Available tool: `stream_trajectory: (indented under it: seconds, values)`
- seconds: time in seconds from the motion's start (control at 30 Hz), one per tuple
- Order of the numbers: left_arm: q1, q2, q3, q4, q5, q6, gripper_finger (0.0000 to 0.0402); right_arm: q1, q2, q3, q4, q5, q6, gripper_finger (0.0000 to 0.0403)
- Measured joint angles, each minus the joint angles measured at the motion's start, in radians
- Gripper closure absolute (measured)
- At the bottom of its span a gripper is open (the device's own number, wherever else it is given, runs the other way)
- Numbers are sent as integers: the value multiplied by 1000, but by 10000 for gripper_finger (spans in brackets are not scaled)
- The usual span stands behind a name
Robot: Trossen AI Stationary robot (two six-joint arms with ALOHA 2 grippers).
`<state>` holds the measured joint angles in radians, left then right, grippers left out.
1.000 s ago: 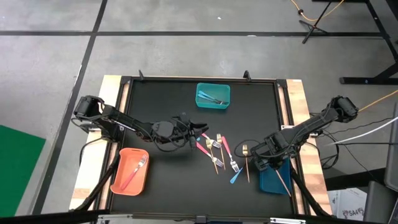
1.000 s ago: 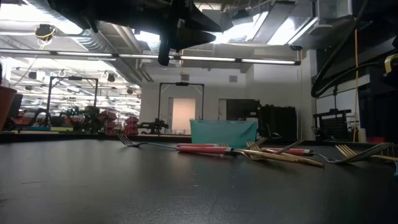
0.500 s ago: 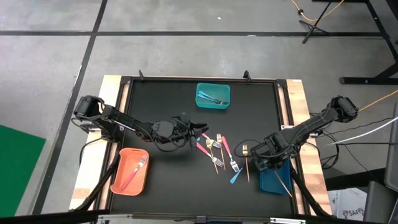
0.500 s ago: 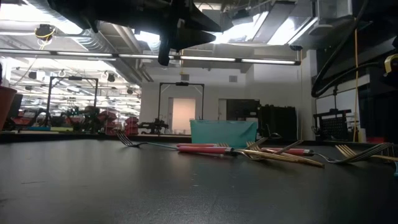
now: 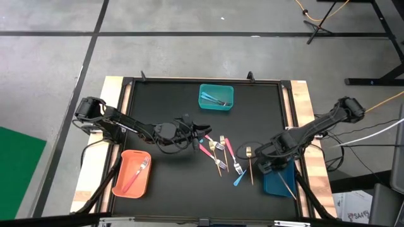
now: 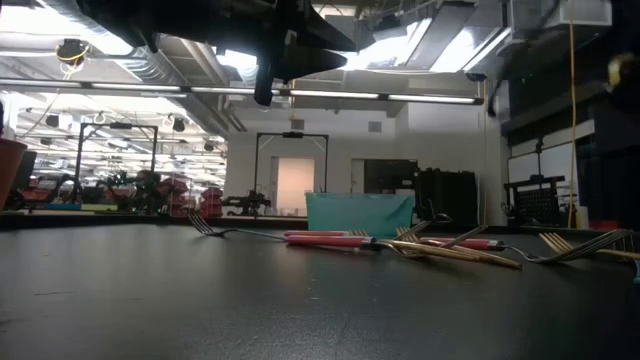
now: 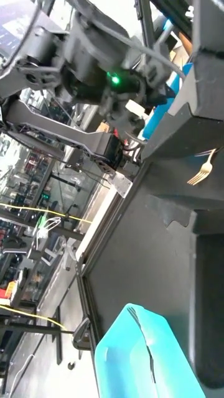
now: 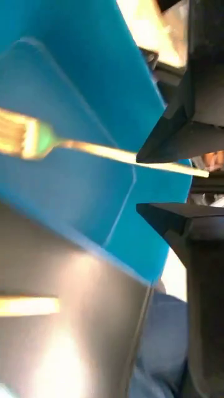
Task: Sort silverware by color (type)
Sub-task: Put the pink fork into the orange bin
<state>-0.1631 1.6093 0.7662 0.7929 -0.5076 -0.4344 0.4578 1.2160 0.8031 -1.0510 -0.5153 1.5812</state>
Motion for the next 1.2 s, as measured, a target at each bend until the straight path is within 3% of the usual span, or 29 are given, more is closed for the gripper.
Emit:
stream_trajectory:
  seconds: [0.37,0.53,0.73,0.9,1.2]
  values:
    - [4,1,40,-37,0,-28,311,0,-89,111,-50,429,-144,303]
    - [24,1,123,-207,15,-53,311,0,-95,113,-50,605,-270,303]
    - [60,1,243,-511,153,-23,311,0,-95,113,-48,792,-426,303]
    - [72,1,271,-606,239,82,311,0,-95,113,-47,882,-488,303]
    - [71,1,271,-605,244,141,311,0,-95,113,-35,975,-492,303]
